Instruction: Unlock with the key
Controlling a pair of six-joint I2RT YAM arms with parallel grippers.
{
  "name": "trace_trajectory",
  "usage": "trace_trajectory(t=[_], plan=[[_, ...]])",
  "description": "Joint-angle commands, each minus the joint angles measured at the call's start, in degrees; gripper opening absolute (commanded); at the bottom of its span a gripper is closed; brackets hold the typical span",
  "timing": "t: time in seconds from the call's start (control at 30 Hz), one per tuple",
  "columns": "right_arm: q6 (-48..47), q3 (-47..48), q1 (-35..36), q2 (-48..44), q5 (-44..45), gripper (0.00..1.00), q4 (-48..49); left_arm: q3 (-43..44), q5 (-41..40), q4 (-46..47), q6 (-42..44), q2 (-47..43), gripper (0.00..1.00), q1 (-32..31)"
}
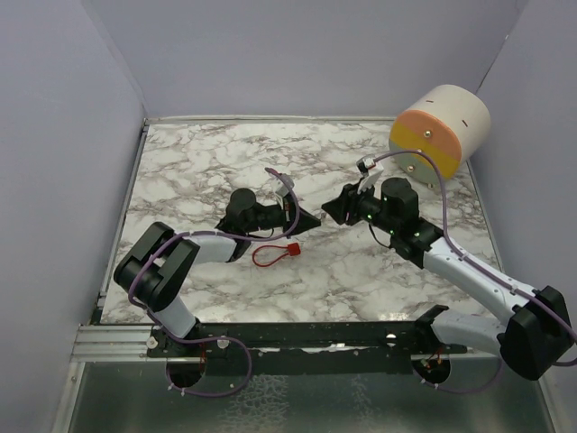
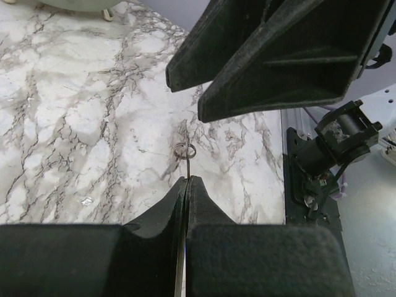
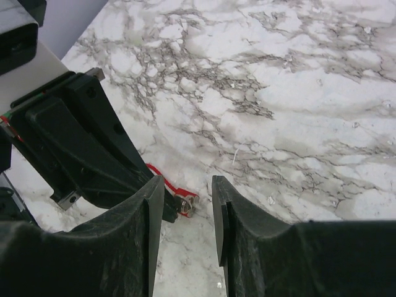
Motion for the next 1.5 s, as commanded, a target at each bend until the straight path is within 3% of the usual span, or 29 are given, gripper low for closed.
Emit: trace_trajectory(t=[0.0,0.73,1.47], plan=[[-0.49,2.15,-1.35,2.21,-4.02,0.36,5.17,0.88,3.92,3.42,-3.38,-0.47,0.00,1.36],[1.29,1.40,-6.72,7.79,-19.01,0.34,13.80,1.76,7.61,7.06,-8.96,2.06,0.00,5.00],[1.04,-1.92,-6.73,9.54,-24.96,0.34,15.80,1.68,8.73,7.19,-9.46,1.93,0.00,5.22]])
